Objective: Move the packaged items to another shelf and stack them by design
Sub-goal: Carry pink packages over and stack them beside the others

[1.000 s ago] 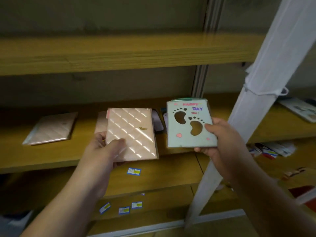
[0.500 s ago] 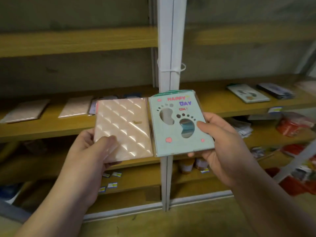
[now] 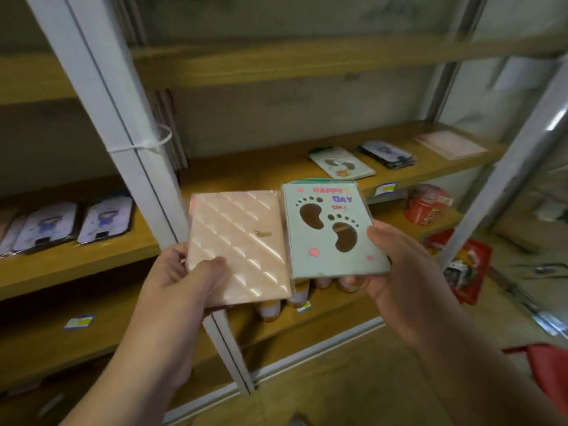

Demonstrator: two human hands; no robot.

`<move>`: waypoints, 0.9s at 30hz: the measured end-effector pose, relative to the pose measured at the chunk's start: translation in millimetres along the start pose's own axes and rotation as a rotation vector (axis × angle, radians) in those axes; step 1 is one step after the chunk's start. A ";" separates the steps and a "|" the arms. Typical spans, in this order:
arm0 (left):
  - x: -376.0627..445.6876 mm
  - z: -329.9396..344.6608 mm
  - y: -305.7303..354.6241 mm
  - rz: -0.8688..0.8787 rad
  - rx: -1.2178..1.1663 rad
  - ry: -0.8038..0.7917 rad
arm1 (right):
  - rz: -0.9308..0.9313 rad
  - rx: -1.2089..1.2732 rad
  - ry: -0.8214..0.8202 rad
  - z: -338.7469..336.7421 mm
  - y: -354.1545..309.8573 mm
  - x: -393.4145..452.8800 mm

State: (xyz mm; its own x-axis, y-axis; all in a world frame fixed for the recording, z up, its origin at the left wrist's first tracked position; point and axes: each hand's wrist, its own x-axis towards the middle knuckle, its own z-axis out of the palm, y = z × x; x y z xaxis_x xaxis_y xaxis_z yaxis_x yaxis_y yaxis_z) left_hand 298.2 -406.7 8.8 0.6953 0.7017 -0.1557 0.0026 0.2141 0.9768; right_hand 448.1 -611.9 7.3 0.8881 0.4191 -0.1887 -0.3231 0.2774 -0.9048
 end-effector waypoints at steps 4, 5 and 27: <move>42.8 47.4 -7.6 -0.004 -0.014 -0.051 | -0.057 -0.053 0.069 -35.1 -22.3 41.1; 55.4 59.0 -9.0 0.004 -0.018 -0.058 | -0.053 -0.067 0.090 -41.4 -29.9 53.5; 204.7 200.3 -18.6 -0.024 -0.003 0.122 | -0.164 -0.879 -0.083 -87.0 -82.1 350.3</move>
State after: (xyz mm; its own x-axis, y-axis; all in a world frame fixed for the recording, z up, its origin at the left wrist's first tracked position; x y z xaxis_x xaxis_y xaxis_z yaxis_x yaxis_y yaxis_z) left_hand 584.5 -403.2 -11.8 0.6022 0.7739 -0.1962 0.0160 0.2340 0.9721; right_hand 814.1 -563.1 -17.7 0.8638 0.5027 -0.0337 0.2029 -0.4082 -0.8901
